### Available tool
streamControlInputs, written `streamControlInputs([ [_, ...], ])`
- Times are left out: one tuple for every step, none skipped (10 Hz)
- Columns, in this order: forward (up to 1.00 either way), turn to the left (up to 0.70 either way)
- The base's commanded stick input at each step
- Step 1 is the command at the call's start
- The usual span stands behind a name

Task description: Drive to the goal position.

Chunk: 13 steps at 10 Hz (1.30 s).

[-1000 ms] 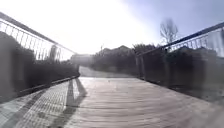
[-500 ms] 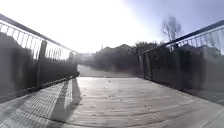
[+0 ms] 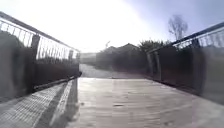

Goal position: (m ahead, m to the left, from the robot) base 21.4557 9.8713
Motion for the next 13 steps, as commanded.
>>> streamControlInputs([
  [1.0, 0.0],
  [1.0, 0.0],
  [1.0, 0.0],
  [1.0, 0.0],
  [1.0, 0.0],
  [1.0, 0.0],
  [1.0, 0.0],
  [1.0, 0.0],
  [1.0, 0.17],
  [1.0, 0.27],
  [1.0, 0.27],
  [1.0, 0.27],
  [1.0, 0.27],
])
